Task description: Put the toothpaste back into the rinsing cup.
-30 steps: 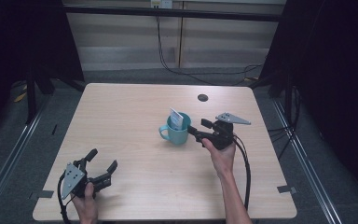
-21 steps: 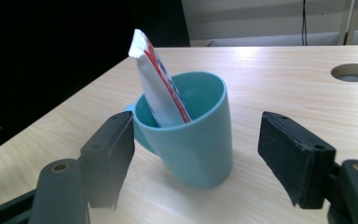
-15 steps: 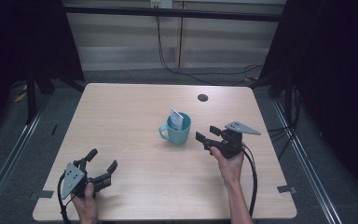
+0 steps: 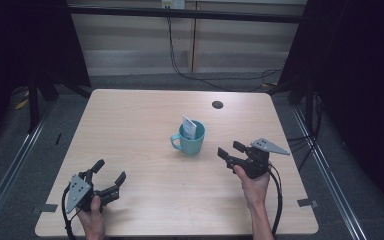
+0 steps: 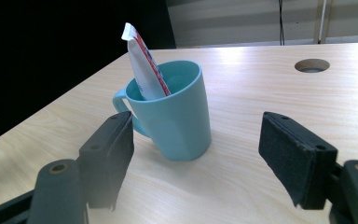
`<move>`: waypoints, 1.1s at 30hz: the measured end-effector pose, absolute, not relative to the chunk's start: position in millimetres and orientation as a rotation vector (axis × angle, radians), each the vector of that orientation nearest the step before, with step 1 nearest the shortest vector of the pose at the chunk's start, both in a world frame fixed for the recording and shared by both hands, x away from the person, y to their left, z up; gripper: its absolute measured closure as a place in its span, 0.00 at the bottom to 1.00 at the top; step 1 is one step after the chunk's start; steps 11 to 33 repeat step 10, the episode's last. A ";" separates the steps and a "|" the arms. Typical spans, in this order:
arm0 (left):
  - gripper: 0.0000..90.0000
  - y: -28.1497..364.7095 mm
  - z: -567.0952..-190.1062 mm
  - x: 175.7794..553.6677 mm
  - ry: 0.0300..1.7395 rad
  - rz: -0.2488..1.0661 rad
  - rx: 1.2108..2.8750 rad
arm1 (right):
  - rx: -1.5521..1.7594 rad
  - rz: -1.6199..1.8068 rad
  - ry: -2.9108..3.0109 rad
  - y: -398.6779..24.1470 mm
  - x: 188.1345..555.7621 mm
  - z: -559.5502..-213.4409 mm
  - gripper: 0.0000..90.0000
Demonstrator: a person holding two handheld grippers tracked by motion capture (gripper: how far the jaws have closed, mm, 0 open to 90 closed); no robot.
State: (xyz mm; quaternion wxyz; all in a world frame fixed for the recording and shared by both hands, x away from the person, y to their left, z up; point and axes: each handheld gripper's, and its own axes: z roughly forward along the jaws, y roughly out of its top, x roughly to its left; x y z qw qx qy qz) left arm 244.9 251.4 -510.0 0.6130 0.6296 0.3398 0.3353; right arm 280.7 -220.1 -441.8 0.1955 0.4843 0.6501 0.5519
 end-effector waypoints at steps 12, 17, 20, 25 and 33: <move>0.17 251.5 -510.0 245.0 0.783 0.772 1.451 | 1.379 1.551 1.798 -227.4 271.2 -446.3 0.29; 0.17 251.5 -510.0 245.0 0.783 0.772 1.451 | 1.379 1.551 1.798 -227.4 271.2 -446.3 0.29; 0.17 251.5 -510.0 245.0 0.783 0.772 1.451 | 1.379 1.551 1.798 -227.4 271.2 -446.3 0.29; 0.17 251.5 -510.0 245.0 0.783 0.772 1.451 | 1.379 1.551 1.798 -227.4 271.2 -446.3 0.29; 0.17 251.5 -510.0 245.0 0.783 0.772 1.451 | 1.379 1.551 1.798 -227.4 271.2 -446.3 0.29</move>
